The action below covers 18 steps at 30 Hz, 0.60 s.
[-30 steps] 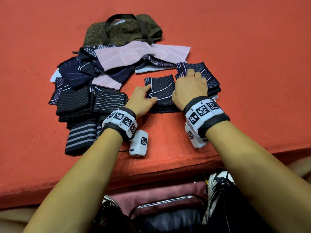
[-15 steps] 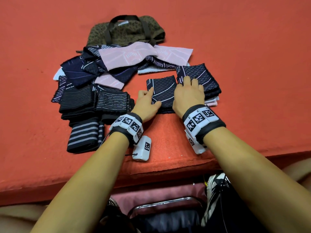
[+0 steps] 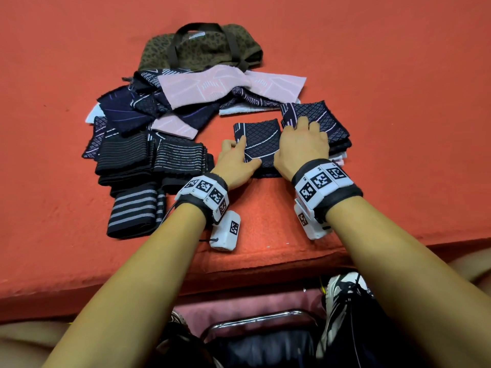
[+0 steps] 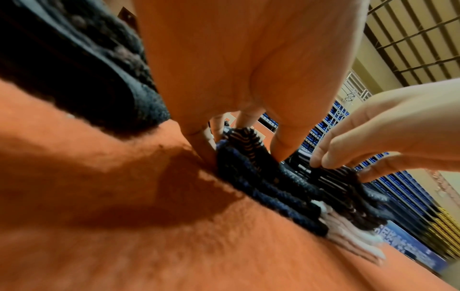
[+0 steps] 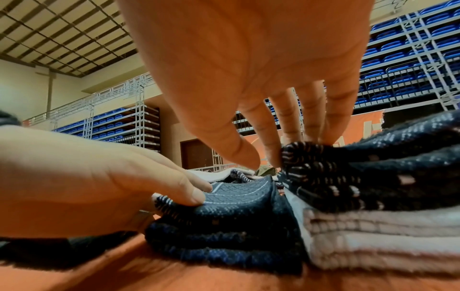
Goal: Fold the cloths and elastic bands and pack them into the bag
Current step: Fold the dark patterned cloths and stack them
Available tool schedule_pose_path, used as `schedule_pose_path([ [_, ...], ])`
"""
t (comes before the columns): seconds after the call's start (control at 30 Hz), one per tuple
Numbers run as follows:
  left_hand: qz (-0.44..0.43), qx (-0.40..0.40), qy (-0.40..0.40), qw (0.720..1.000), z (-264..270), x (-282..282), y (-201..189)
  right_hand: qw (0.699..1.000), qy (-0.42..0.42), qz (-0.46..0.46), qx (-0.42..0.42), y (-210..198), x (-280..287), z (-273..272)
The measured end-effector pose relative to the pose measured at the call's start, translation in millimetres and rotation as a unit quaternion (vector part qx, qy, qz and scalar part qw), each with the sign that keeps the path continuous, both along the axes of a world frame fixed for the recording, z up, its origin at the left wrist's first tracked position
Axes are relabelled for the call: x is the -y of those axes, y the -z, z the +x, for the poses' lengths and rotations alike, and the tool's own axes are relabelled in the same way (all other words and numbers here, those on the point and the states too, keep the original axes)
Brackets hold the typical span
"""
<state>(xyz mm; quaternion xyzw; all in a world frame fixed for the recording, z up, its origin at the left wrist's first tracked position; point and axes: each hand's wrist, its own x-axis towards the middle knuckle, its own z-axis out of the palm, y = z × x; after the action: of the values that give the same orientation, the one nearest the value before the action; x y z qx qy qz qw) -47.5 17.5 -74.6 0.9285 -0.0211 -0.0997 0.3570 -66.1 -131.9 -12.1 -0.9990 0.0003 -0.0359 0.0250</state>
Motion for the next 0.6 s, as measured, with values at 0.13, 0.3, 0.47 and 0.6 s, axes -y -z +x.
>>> schedule_pose_path([
  [0.13, -0.008, -0.004, 0.004, 1.0, 0.0, -3.7, -7.3, 1.0, -0.017, -0.008, -0.009, -3.7, -5.5, 0.6],
  [0.3, -0.015, -0.02, -0.002, 1.0, 0.6, -11.9, -21.8, 0.998, -0.056, -0.005, -0.037, -18.1, -18.0, 3.4],
  [0.47, 0.012, 0.003, -0.019, 1.0, 8.1, -30.6, -40.3, 0.991, -0.104, 0.014, -0.081, -30.0, -42.1, 17.1],
  [0.6, 0.025, 0.009, -0.037, 0.999, 16.6, -49.7, -54.6, 0.983, -0.153, 0.029, -0.097, -33.0, -66.9, 33.1],
])
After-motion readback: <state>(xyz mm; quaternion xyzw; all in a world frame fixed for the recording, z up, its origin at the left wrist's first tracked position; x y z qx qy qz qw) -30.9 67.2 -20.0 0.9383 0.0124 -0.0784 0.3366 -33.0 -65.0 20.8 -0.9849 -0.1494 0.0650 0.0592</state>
